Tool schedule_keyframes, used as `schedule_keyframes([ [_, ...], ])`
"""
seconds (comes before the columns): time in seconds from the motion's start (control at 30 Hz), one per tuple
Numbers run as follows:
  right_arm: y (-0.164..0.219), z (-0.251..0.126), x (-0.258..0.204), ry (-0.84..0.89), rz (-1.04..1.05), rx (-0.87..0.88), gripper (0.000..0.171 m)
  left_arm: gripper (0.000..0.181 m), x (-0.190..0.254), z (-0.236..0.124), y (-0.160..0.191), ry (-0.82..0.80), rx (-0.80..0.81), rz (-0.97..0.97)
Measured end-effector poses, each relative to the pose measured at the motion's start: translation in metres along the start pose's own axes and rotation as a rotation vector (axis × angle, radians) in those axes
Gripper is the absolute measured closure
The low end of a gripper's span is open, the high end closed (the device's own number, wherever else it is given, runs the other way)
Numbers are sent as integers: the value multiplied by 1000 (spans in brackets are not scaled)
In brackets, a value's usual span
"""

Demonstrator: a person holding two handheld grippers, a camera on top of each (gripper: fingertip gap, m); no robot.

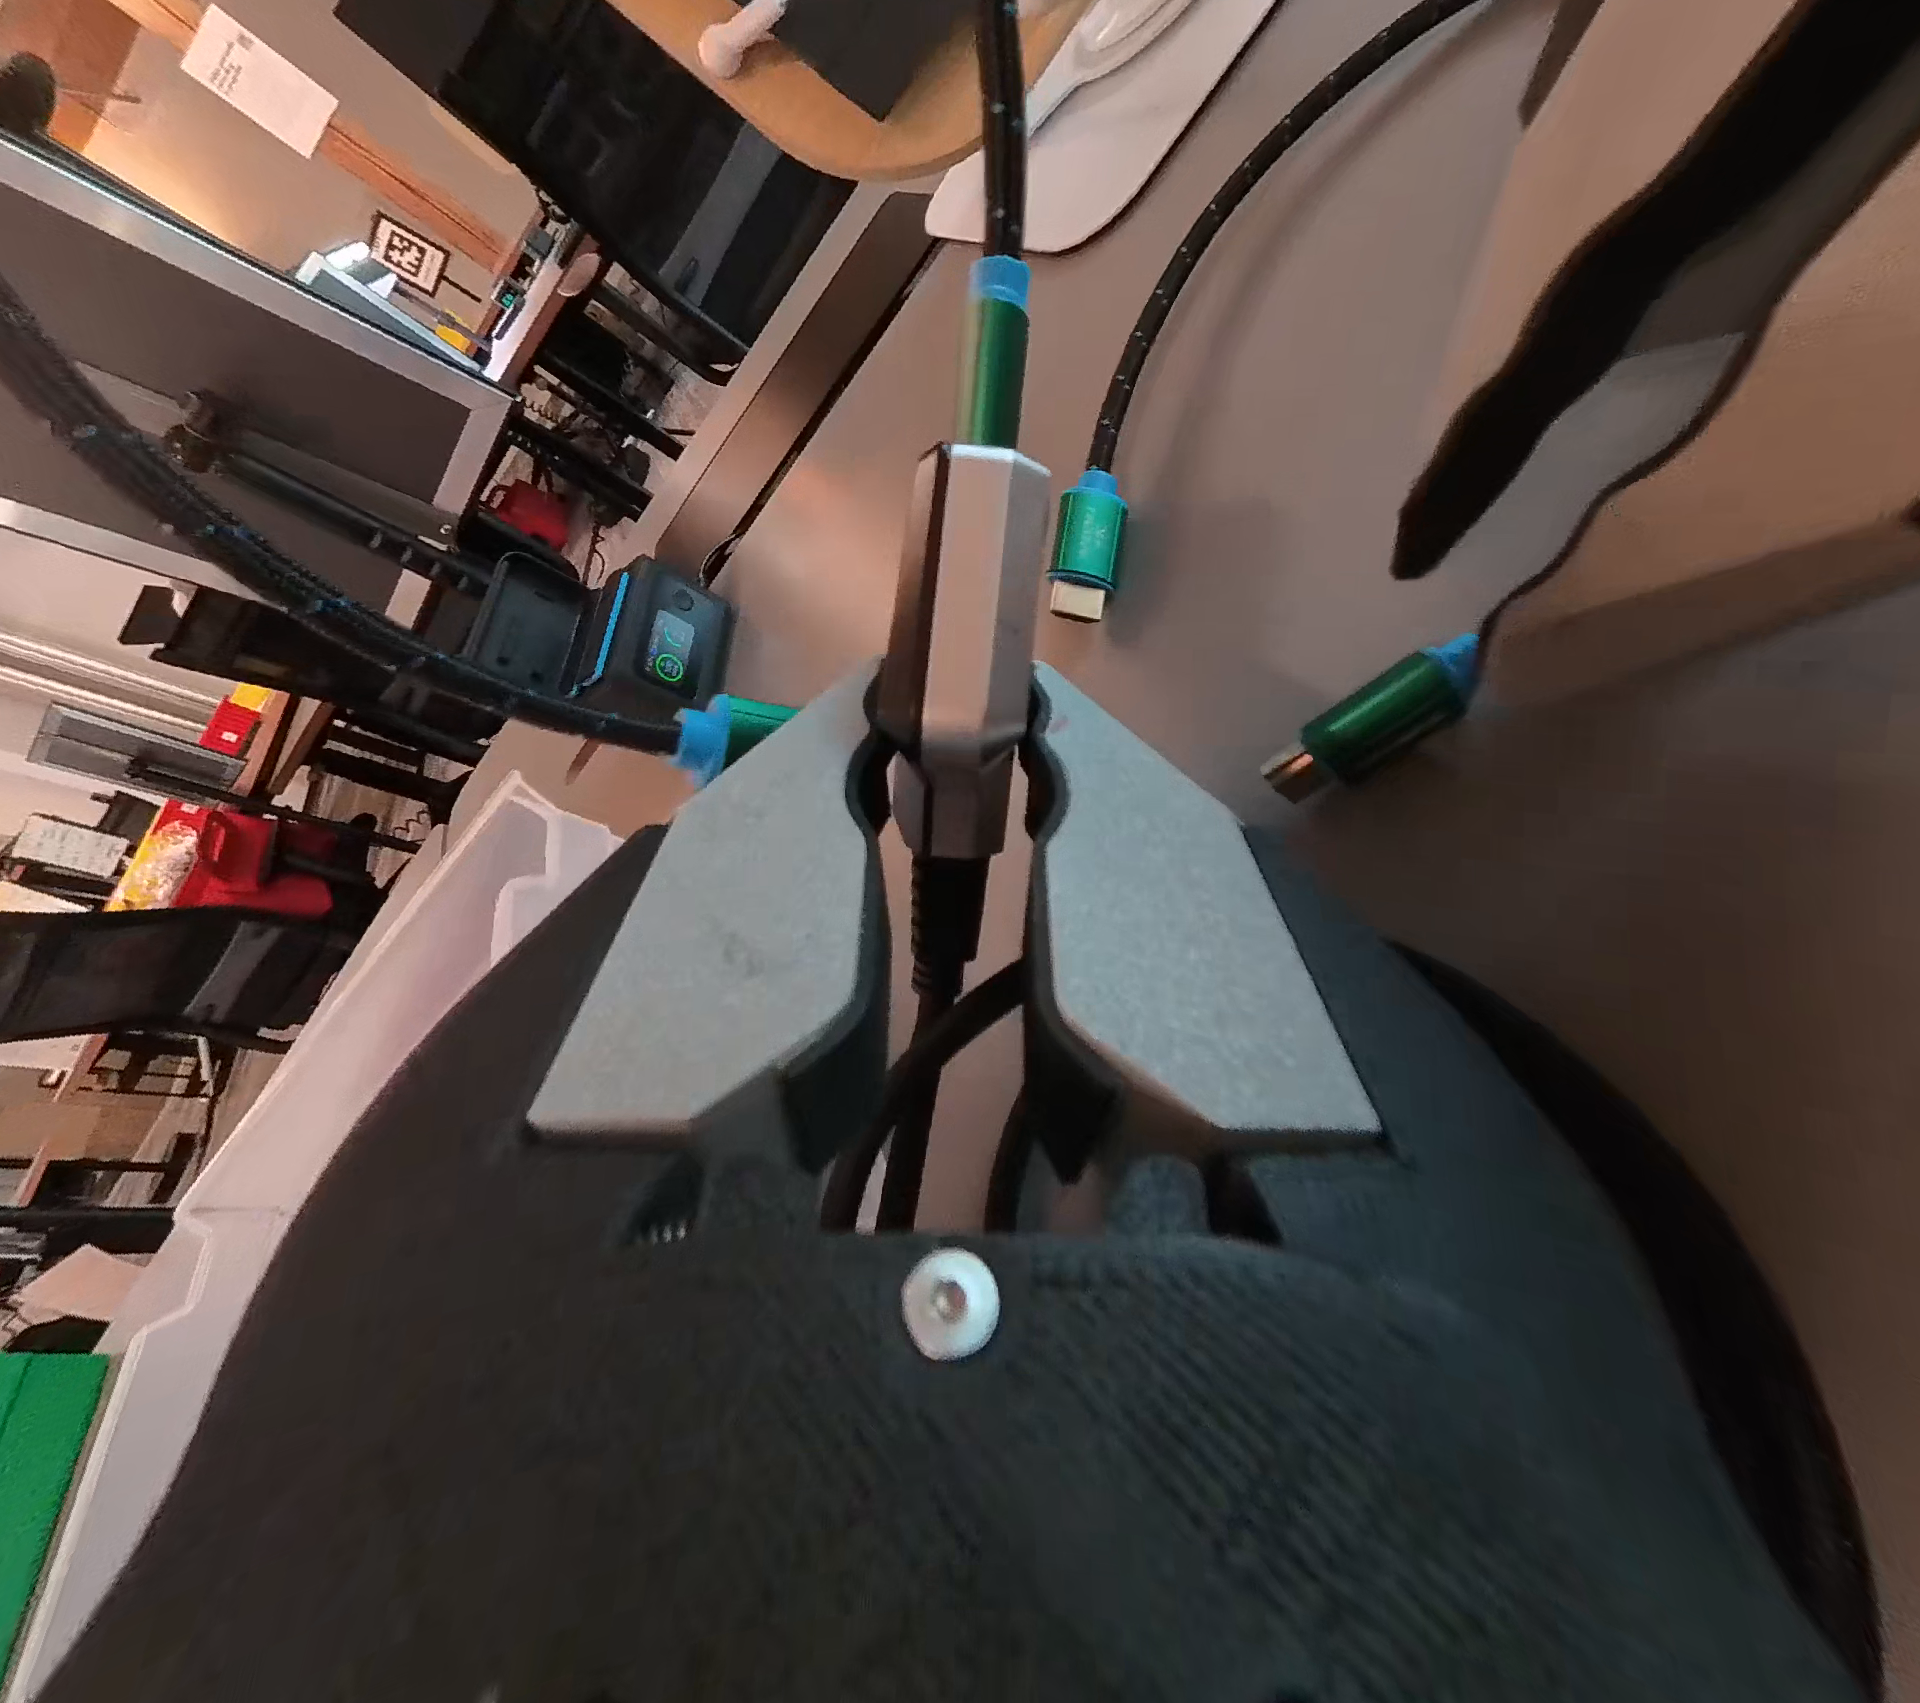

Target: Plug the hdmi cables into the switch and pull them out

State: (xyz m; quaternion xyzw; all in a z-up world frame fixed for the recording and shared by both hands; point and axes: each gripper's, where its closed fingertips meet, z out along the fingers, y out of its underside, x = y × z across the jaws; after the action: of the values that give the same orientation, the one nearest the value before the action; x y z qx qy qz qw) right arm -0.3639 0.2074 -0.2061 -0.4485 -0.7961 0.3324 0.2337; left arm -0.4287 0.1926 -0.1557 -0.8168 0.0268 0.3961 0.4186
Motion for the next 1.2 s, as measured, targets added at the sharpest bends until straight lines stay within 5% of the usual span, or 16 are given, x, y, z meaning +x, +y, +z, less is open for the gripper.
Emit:
schedule_keyframes([
  [0.37, 2, 6, -2, 29, -100, -10, 164, 162, 6, 1, 3, 42, -17, 8],
  [0.77, -10, -79, 24, 866, -1098, -10, 164, 161, 32, -1, -9, 132, 54, 144],
  [1.2, -4, -73, 31, 880, -1146, -49, 164, 161, 50, -3, -24, 86, 147, 411],
])
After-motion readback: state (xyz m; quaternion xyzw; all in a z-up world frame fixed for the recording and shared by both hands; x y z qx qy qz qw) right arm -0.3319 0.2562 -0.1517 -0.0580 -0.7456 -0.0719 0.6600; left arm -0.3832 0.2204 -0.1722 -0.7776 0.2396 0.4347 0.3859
